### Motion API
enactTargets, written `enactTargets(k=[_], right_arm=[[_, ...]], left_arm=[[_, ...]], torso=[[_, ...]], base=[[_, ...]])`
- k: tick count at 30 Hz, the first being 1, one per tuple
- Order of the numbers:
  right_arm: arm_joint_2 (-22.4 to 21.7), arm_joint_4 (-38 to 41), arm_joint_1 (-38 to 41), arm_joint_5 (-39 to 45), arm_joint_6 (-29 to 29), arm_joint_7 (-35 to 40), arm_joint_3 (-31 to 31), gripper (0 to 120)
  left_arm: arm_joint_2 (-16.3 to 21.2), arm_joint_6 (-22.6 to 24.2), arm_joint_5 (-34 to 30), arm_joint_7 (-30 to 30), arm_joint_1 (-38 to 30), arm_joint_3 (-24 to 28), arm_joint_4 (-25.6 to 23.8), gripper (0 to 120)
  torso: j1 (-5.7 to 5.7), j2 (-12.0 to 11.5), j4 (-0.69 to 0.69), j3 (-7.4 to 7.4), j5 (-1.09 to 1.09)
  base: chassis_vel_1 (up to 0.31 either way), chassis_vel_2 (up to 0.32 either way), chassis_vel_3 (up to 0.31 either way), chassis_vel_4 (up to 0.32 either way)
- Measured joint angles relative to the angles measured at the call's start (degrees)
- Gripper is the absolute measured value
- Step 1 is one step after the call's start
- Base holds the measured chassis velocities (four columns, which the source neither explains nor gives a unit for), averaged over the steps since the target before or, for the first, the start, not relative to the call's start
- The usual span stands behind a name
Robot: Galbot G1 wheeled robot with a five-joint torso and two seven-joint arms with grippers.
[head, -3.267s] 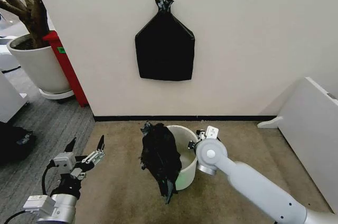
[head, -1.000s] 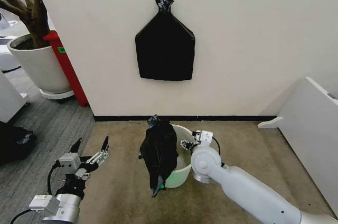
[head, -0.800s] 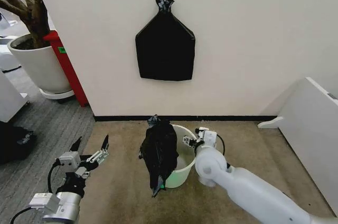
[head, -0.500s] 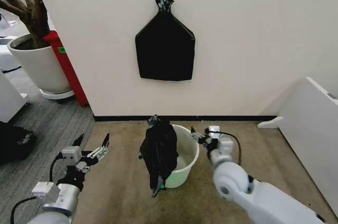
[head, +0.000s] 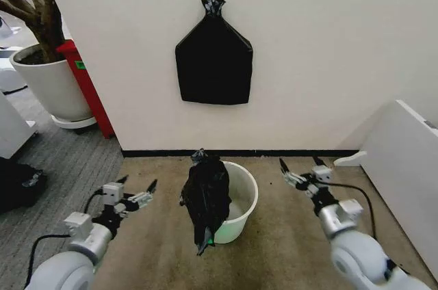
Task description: Place the garbage bag over the trash bin.
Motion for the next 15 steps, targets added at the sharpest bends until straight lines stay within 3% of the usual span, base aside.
enactTargets(k=[7,12,15], right_arm=[[9.7,2.5,-5.6,-3.7,-0.2,-2.6,0.2,100],[12.4,2.0,-4.8,-4.1,-0.3,-2.5,-1.2,100],[12.9,1.1,-3.6,-4.5,-0.4,-1.6,-2.3,100]], left_arm=[[4.8,7.5,-5.6,-5.4,-12.0,5.6,3.2,100],[5.9,12.7,-8.6,-9.4,-18.7,11.5,4.6,100],[5.7,17.5,-10.1,-12.4,-25.8,18.4,6.1,100]], torso=[[0.0,0.0,0.01,0.0,0.0],[0.0,0.0,0.01,0.01,-0.02],[0.0,0.0,0.02,0.01,-0.02]], base=[[0.0,0.0,0.0,0.0],[0.0,0.0,0.0,0.0],[0.0,0.0,0.0,0.0]])
